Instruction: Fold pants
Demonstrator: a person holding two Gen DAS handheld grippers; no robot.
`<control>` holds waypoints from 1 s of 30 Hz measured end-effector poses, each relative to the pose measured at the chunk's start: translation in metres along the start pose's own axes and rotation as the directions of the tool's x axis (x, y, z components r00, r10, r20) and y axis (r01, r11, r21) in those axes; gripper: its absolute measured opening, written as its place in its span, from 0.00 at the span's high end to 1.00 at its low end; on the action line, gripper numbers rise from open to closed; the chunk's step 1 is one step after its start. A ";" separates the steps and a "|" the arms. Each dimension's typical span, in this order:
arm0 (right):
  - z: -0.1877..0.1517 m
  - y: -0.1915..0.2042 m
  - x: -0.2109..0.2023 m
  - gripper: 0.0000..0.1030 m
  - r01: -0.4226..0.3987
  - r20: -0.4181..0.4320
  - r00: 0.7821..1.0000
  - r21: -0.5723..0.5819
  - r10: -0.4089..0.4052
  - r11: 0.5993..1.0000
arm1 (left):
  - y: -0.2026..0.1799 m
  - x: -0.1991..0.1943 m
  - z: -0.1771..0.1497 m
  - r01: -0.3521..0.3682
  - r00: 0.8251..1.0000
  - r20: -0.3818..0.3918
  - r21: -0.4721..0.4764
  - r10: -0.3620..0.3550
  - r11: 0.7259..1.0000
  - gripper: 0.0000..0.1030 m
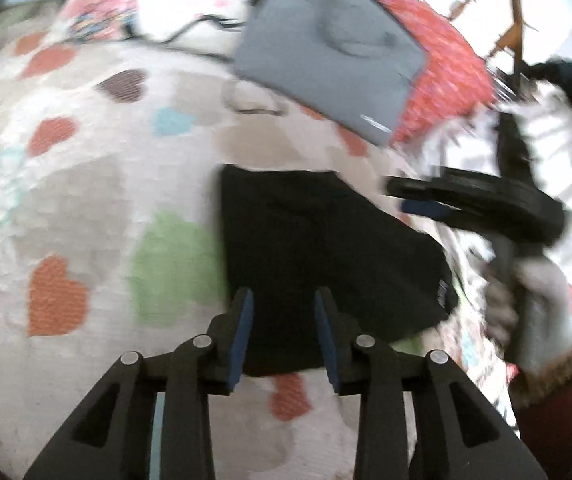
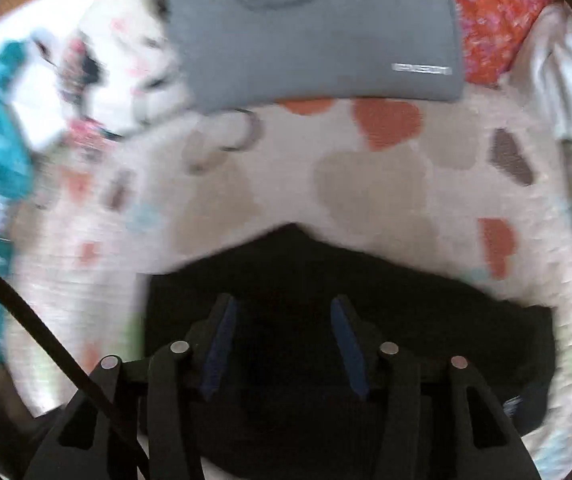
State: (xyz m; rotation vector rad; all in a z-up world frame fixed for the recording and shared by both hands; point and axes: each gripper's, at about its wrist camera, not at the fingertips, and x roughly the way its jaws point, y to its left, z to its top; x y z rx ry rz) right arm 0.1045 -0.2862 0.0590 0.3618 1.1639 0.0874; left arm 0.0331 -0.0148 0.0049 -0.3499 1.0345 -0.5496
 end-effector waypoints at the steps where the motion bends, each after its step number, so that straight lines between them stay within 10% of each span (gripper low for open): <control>1: -0.003 0.002 -0.001 0.51 -0.069 -0.011 0.998 0.007 0.069 0.998 | 0.010 0.004 0.002 -0.013 1.000 -0.008 -0.045 0.012 0.999 0.70; 5: -0.026 0.015 0.024 0.51 -0.266 -0.101 0.958 0.043 0.269 0.963 | 0.023 0.021 0.000 -0.030 0.999 -0.047 -0.127 0.024 0.991 0.70; 10: -0.040 -0.021 0.055 0.78 -0.111 -0.113 0.985 0.131 0.126 0.985 | 0.009 0.050 -0.002 -0.067 0.995 -0.085 -0.086 0.060 0.994 0.68; 14: -0.028 -0.017 0.040 0.72 -0.011 -0.105 0.994 0.095 0.021 0.995 | 0.000 0.063 -0.011 -0.057 0.995 -0.085 -0.053 0.053 0.997 0.54; 20: 0.015 0.054 0.052 0.45 -0.128 -0.208 0.971 -0.056 0.113 0.990 | -0.002 0.060 -0.020 -0.057 0.996 -0.067 -0.083 0.052 0.995 0.64; 30: 0.021 0.145 0.158 0.41 0.158 -0.423 0.860 -0.309 -0.284 0.938 | -0.001 0.064 -0.017 -0.081 0.995 -0.068 -0.093 0.075 0.992 0.75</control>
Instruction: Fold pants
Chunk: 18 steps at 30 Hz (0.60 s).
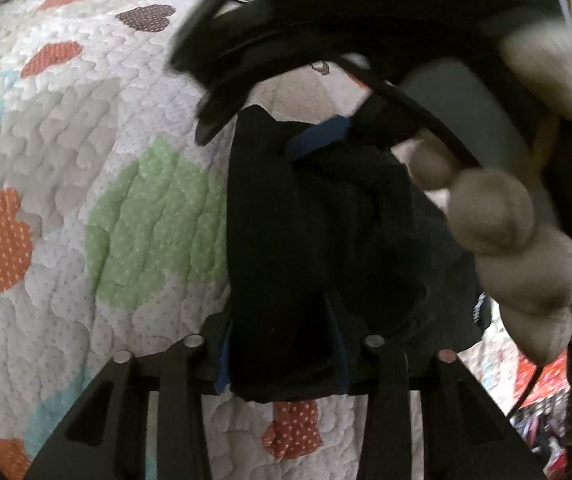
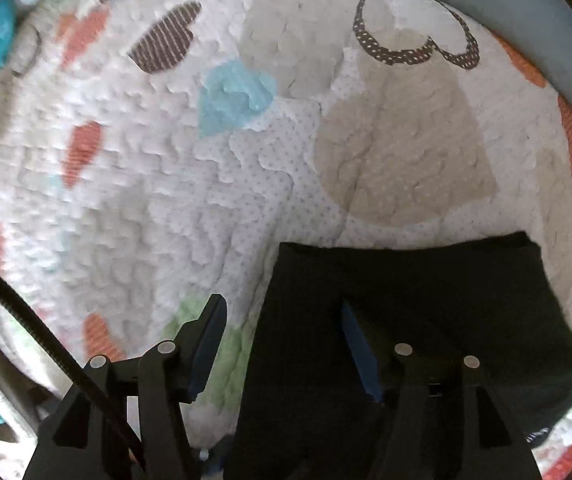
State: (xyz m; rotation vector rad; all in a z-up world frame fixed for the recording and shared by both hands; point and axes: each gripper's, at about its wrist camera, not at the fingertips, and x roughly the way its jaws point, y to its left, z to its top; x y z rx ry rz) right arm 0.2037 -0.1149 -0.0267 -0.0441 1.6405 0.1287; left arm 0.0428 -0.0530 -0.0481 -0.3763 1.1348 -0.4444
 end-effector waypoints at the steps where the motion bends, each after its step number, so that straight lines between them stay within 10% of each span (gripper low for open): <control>1: -0.001 0.005 0.000 0.67 0.050 0.002 0.999 -0.014 -0.050 0.999 | 0.000 -0.001 0.002 -0.003 1.000 -0.007 0.013 0.003 1.000 0.86; 4: -0.009 0.012 -0.007 0.89 0.148 0.035 0.989 -0.068 -0.146 0.987 | 0.003 -0.006 0.006 0.035 0.999 -0.017 -0.011 -0.035 0.999 0.90; 18: -0.016 0.093 -0.053 0.90 -0.007 0.161 0.987 -0.119 0.027 0.993 | 0.071 -0.073 0.009 -0.020 0.997 0.072 -0.132 0.030 0.991 0.91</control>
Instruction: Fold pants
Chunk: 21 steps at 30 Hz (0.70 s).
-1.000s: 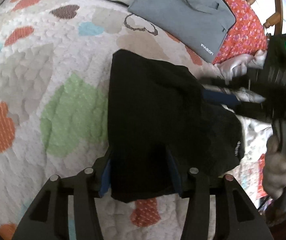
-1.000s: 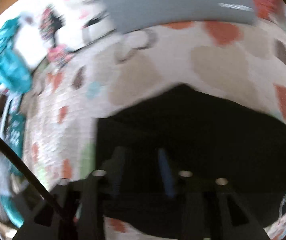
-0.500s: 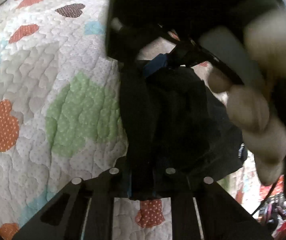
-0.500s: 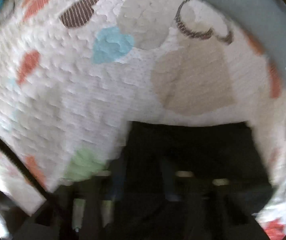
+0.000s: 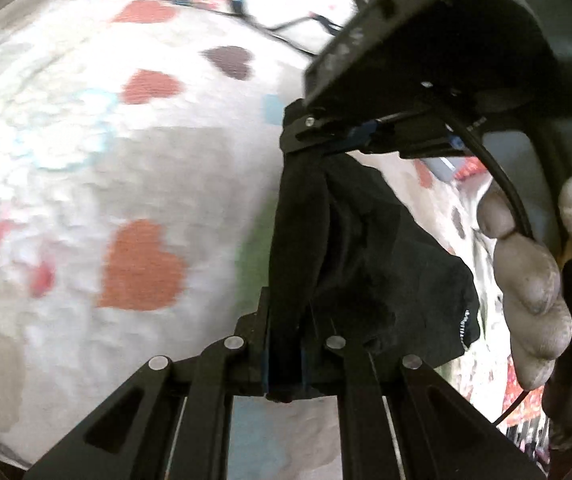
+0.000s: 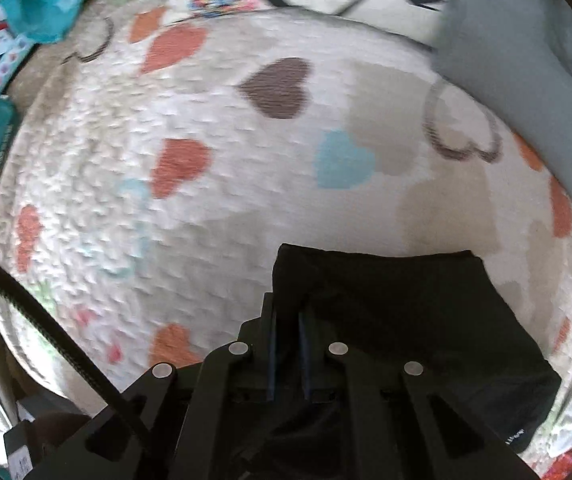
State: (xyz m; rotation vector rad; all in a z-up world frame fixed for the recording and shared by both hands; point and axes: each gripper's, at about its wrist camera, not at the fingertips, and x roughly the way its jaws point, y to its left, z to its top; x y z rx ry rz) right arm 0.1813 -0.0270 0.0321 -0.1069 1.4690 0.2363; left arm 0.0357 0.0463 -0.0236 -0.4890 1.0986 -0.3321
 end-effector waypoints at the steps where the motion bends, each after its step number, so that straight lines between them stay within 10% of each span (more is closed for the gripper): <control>1: 0.003 0.006 0.005 0.90 -0.014 -0.003 1.000 -0.007 0.014 1.000 | 0.010 -0.002 -0.001 -0.015 1.000 -0.005 -0.014 0.015 1.000 0.91; 7: 0.004 0.031 0.036 0.79 -0.139 -0.037 0.990 -0.004 0.138 0.990 | 0.054 -0.014 -0.008 -0.035 0.998 -0.046 -0.109 0.030 0.993 0.87; 11: -0.002 0.003 0.002 0.78 -0.225 0.096 0.971 0.047 0.220 0.973 | 0.069 -0.044 -0.004 -0.044 0.997 0.051 -0.141 0.052 0.989 0.87; 21: -0.098 -0.062 -0.022 0.78 -0.252 0.204 0.952 0.093 0.229 0.963 | 0.037 -0.027 0.007 -0.080 0.991 0.097 -0.082 0.088 0.993 0.87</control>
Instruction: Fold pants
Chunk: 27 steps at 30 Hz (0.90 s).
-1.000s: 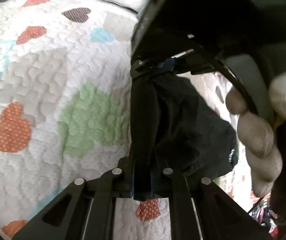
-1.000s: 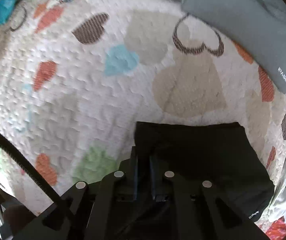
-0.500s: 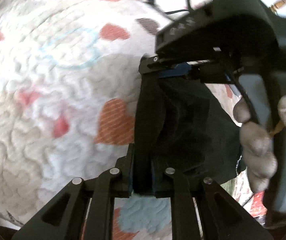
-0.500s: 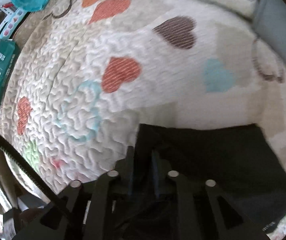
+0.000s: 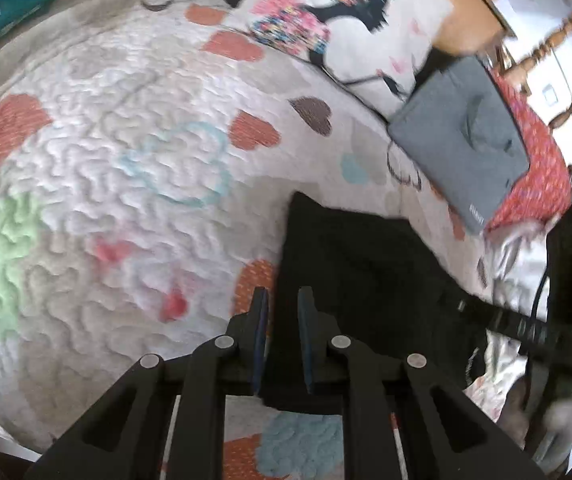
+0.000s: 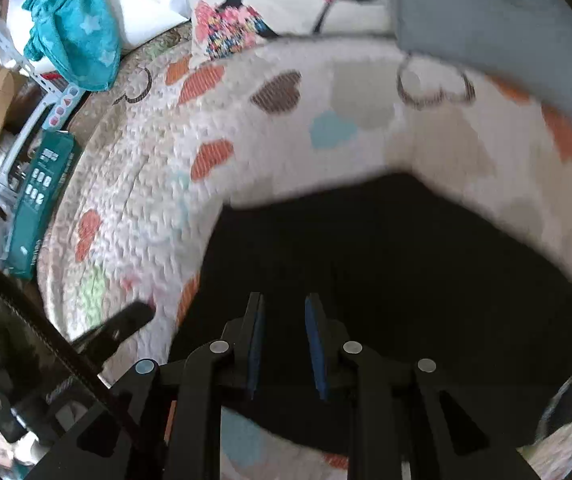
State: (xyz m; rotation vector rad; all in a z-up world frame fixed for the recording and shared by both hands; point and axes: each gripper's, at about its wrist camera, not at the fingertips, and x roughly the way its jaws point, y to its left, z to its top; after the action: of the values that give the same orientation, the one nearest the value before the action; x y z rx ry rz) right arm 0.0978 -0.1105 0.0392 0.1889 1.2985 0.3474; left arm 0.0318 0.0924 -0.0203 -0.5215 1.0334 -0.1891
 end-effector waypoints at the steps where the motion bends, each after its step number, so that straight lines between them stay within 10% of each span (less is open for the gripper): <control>1: -0.010 -0.006 0.005 0.78 -0.008 0.000 1.000 0.016 0.008 1.000 | -0.004 0.004 -0.002 -0.015 1.000 -0.007 0.027 0.015 1.000 0.87; 7: -0.049 -0.026 0.029 0.77 0.082 0.028 0.996 0.010 -0.082 0.997 | -0.025 0.046 -0.021 -0.172 0.977 -0.098 0.176 0.191 0.969 0.81; 17: -0.084 -0.062 -0.041 0.70 0.035 0.244 0.968 0.071 -0.051 0.997 | -0.053 0.017 -0.029 -0.225 0.974 0.049 0.263 0.220 0.938 0.73; 22: -0.125 -0.079 -0.092 0.37 0.140 0.463 0.867 0.126 -0.183 0.982 | -0.084 -0.012 -0.041 -0.289 0.951 0.214 0.348 0.225 0.892 0.73; 27: -0.157 -0.115 -0.119 0.25 0.196 0.568 0.759 0.268 -0.319 0.943 | -0.114 -0.026 -0.053 -0.339 0.919 0.338 0.406 0.206 0.848 0.61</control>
State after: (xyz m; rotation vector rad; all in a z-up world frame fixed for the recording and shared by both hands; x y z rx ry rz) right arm -0.0639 -0.2689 0.0678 0.2554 0.6954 -0.0892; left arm -0.0163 -0.0129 0.0347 0.0392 0.7359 -0.0924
